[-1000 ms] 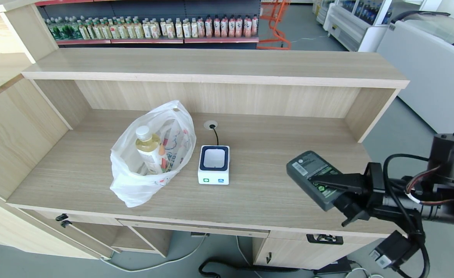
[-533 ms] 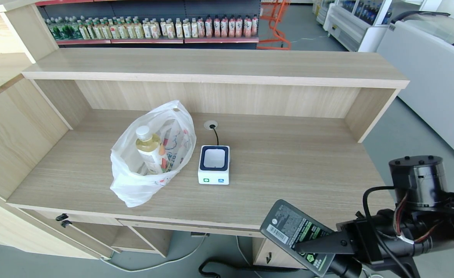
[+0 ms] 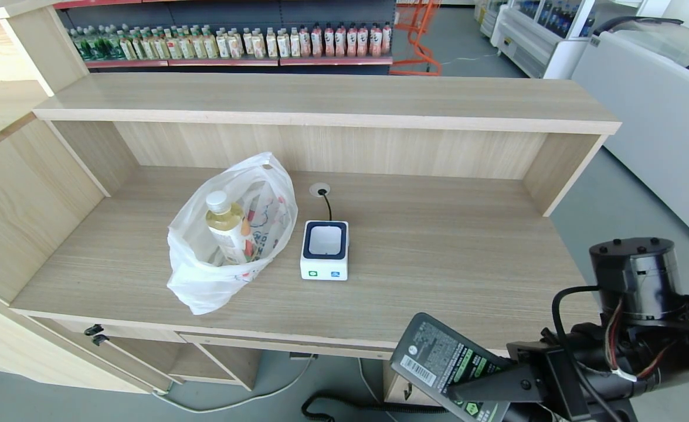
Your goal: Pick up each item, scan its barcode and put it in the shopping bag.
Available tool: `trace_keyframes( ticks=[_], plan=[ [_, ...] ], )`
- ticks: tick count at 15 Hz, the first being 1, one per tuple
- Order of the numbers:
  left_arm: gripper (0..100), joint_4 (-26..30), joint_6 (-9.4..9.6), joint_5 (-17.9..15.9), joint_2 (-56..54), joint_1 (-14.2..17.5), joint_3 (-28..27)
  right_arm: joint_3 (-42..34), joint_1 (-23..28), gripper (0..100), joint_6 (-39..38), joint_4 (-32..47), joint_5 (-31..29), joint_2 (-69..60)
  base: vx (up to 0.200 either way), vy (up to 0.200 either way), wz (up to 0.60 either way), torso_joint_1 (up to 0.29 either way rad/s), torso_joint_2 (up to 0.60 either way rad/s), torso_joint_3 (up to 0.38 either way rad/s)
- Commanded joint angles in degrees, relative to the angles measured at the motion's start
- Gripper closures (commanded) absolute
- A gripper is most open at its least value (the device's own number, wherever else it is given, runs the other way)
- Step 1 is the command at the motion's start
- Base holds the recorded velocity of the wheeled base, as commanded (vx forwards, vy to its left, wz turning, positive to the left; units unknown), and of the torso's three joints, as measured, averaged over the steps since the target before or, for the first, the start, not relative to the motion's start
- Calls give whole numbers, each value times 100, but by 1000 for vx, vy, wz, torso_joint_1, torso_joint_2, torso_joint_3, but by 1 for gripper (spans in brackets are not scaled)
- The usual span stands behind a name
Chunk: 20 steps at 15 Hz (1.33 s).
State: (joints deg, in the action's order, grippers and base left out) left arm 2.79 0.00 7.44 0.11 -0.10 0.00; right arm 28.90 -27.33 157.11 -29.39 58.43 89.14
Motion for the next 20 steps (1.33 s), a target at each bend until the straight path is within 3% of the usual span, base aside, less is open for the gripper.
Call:
trace_keyframes(
  ticks=[1,12,14,16,18,20],
  plan=[
    [0,2,0,3,-2,1,0,10,-9,100,4,4,2,-2,0,0,0,0,0,0],
    [0,2,0,3,-2,1,0,1,0,100,4,4,125,-107,0,0,0,0,0,0],
    [0,2,0,3,-2,1,0,72,0,100,-313,-5,116,-107,0,0,0,0,0,0],
    [0,2,0,3,-2,1,0,344,44,100,-1491,-23,116,-221,0,0,0,0,0,0],
    [0,2,0,3,-2,10,0,590,404,100,-3749,-49,-69,-643,0,0,0,0,0,0],
    [0,2,0,3,-2,1,0,397,1125,100,-5911,-49,-1044,-1390,0,0,0,0,0,0]
  ],
)
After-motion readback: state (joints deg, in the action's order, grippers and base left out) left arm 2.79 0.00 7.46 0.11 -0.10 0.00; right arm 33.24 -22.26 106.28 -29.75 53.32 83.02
